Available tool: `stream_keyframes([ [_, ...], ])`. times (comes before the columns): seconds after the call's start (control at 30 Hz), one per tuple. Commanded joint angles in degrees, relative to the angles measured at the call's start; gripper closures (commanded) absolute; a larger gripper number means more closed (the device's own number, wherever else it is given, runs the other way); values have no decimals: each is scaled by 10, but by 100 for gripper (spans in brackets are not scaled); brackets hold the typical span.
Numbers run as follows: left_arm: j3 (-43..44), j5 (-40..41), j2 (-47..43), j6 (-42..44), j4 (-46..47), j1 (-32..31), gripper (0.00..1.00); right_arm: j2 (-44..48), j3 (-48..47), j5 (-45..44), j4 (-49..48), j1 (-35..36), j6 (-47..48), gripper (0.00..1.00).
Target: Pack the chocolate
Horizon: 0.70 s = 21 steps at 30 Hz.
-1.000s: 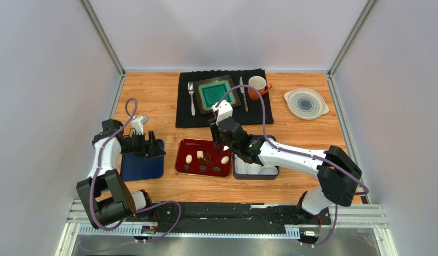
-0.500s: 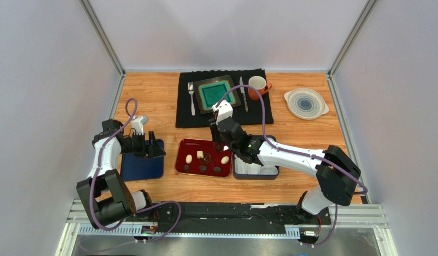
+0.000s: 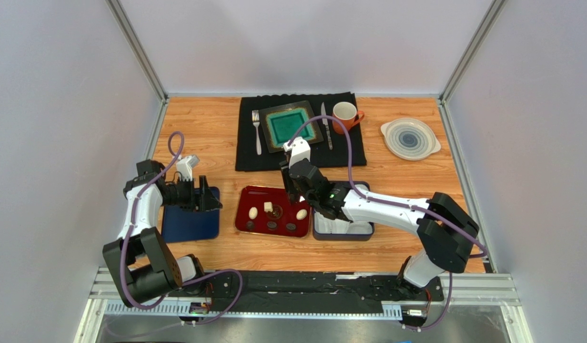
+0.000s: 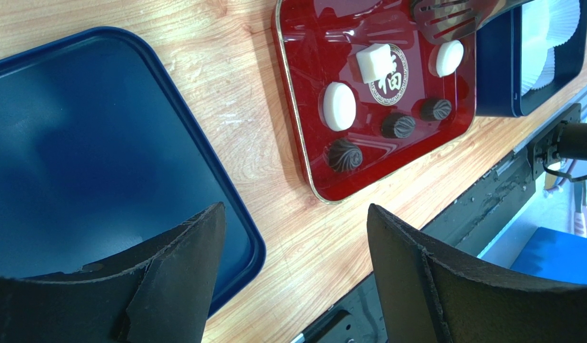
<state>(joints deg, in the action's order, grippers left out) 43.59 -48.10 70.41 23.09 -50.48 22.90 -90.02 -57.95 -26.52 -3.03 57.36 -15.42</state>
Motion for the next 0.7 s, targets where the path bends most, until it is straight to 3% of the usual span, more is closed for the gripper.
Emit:
stream_keyframes([
  [0.0,23,-12,-13,18,-4,2,19,-9,3,-11,-37,4,-16,60],
  [0.33,23,-11,-15,20,-7,1,19,17,3,-11,-37,3,-8,72],
  [0.67,23,-10,-15,21,-8,2,19,142,17,-37,14,-21,14,76],
])
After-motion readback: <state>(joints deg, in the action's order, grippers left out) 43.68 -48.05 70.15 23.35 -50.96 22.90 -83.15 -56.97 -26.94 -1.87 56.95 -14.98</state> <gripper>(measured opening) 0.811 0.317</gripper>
